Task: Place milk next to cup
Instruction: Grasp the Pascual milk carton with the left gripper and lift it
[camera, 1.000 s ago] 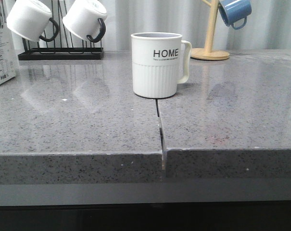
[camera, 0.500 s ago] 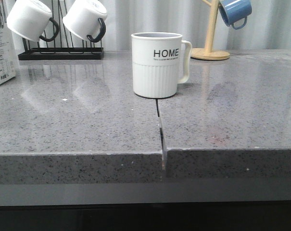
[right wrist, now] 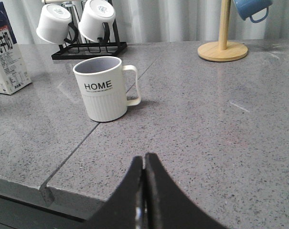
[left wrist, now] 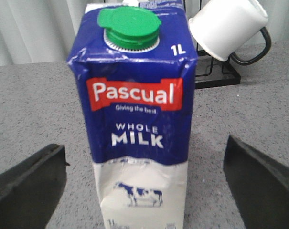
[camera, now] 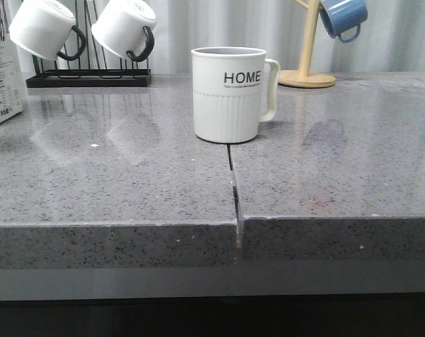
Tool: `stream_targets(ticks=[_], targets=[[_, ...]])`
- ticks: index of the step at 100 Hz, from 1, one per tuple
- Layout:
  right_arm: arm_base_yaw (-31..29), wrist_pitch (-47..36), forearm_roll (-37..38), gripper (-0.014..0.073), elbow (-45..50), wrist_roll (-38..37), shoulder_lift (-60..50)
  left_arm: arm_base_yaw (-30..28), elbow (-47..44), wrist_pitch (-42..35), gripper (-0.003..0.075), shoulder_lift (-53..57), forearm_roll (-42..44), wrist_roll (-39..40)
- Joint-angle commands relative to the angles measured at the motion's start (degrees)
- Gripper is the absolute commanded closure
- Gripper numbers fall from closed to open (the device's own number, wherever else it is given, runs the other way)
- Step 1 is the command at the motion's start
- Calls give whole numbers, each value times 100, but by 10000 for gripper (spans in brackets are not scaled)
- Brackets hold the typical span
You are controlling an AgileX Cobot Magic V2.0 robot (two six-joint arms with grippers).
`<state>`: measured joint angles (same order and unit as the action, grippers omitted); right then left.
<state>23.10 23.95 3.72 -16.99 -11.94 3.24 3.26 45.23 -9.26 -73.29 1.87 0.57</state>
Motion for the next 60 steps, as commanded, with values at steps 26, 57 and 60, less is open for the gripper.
stream_targets(ticks=[26,57,60], targets=[[1,-485,24,662,-143,-10,64,40,937,-918,101,-1021,-7,5],[1,-485,24,662,-143,-10,64,40,998,-1207,394,-1185,-247,5],[1,-485,24,662,-143,-10,64,40,998,-1196,423,-1173,-247,5]])
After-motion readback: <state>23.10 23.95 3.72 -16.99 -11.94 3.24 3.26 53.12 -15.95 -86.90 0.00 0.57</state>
